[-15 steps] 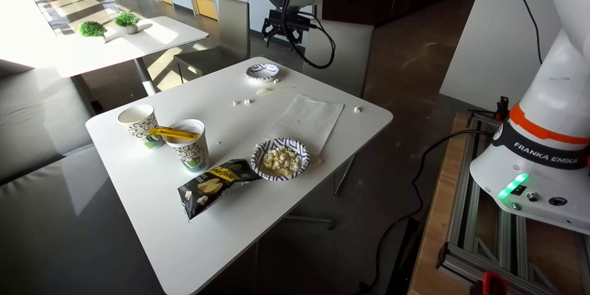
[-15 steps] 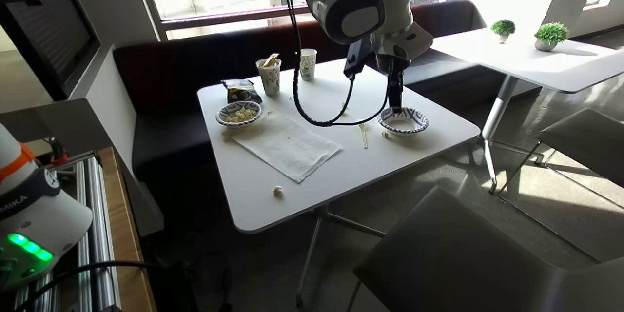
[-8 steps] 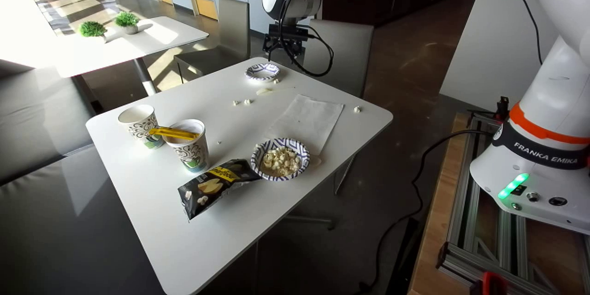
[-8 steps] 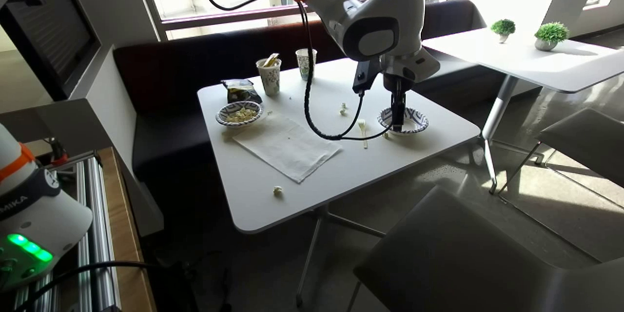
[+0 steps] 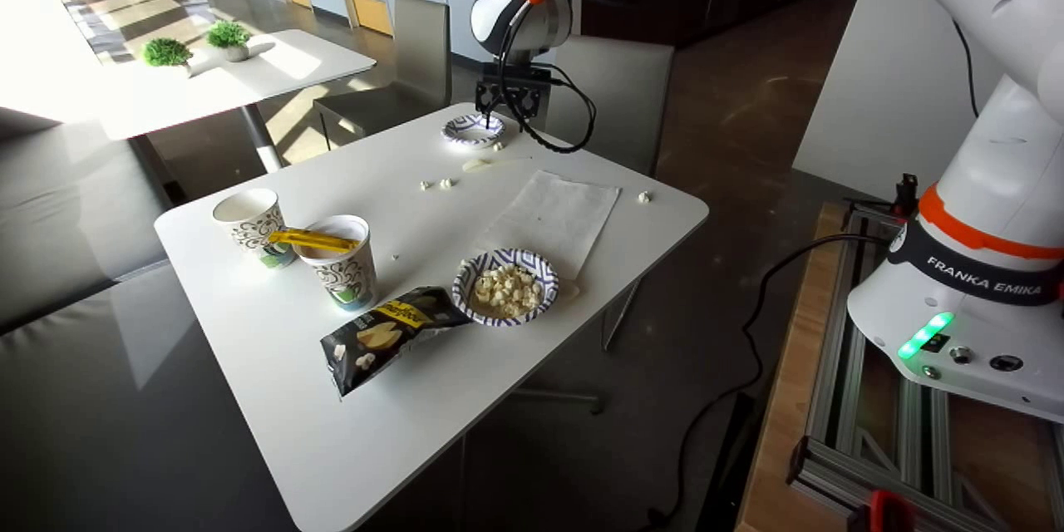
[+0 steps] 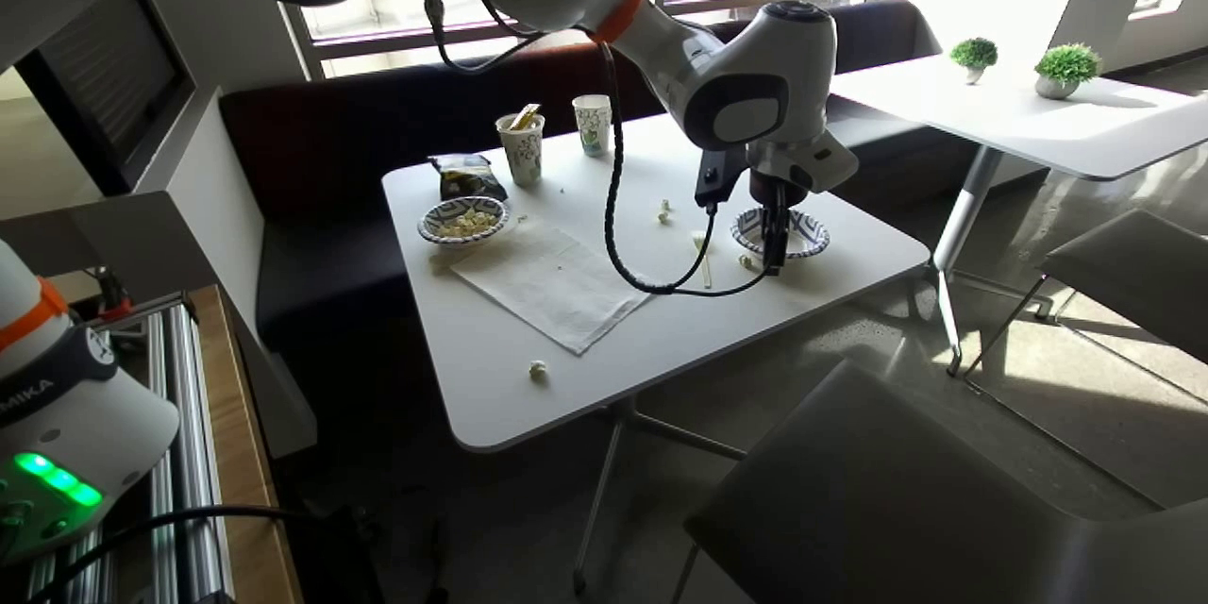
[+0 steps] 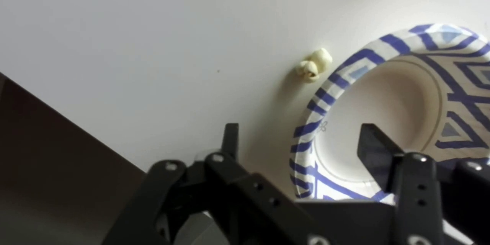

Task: Move the empty white plate to the bottom right of the table

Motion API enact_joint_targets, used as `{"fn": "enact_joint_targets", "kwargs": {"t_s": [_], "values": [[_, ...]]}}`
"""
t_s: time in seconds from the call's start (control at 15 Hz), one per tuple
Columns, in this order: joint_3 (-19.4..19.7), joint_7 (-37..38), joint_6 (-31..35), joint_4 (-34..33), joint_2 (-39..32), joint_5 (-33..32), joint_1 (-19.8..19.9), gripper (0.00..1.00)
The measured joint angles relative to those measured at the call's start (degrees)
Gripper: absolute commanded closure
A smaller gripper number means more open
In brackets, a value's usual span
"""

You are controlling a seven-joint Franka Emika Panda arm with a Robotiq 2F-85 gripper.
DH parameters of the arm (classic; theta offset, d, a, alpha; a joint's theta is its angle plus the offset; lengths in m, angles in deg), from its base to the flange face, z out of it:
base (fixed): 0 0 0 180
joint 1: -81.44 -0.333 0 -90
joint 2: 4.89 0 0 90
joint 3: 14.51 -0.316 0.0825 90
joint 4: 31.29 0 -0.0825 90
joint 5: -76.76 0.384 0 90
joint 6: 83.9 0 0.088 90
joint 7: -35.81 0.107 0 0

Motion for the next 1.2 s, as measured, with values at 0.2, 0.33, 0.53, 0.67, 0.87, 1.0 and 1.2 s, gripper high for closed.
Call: {"fn": "enact_joint_targets", "kwargs": {"t_s": [0.2, 0.33, 0.53, 0.67, 0.87, 1.0, 1.2], "values": [[-0.90, -0.04, -0.34, -2.98, -2.07, 0.03, 0.86, 0.73], [-1.26, -0.06, -0.48, -4.63, -3.15, 0.03, 1.29, 0.89], [-2.07, -0.06, -0.72, -6.74, -4.40, 0.15, 1.92, 0.96], [-2.83, -0.05, -2.17, -8.08, -4.64, 0.77, 2.47, 0.95], [-4.79, -0.31, -4.77, -9.61, -4.00, 2.88, 4.01, 0.96], [-7.38, -3.37, -7.92, -9.40, -2.02, 5.25, 5.88, 0.96], [-11.09, -11.69, -13.75, -5.47, 3.37, 7.37, 9.23, 0.96]]}}
